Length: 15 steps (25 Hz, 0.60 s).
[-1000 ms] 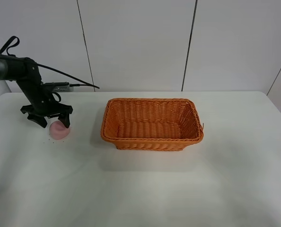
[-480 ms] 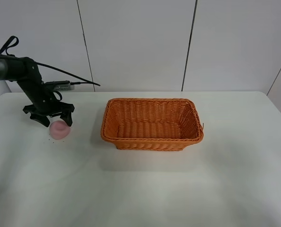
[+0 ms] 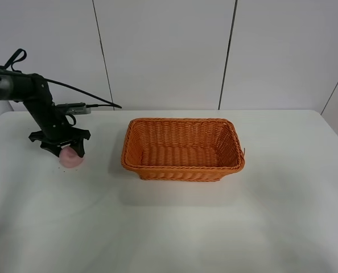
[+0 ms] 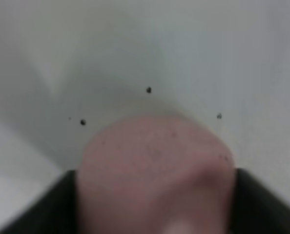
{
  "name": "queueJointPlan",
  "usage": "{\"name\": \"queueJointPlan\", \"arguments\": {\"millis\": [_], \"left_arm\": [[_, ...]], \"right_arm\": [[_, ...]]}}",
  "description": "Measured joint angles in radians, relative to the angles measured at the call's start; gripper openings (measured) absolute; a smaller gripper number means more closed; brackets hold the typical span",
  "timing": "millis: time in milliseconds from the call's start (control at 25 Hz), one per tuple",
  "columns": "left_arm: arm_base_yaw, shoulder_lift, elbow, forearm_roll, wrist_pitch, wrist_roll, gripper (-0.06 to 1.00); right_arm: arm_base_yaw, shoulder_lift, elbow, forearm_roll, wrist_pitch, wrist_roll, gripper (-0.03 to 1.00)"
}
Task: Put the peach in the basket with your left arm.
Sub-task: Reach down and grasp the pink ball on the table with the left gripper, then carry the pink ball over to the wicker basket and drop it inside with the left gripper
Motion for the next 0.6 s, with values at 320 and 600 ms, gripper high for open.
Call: {"name": "queueJointPlan", "arguments": {"millis": [320,600], "left_arm": [[0.000,-0.104,-0.005,0.019,0.064,-0.028,0.06],[-0.016,-0.207,-0.121,0.026,0.229,-0.044,0.05]], "right_arm": [[0.000,0.000,0.000,0.000,0.000,0.000,0.69],[0.000,0.000,0.000,0.000,0.000,0.000,0.69]]}}
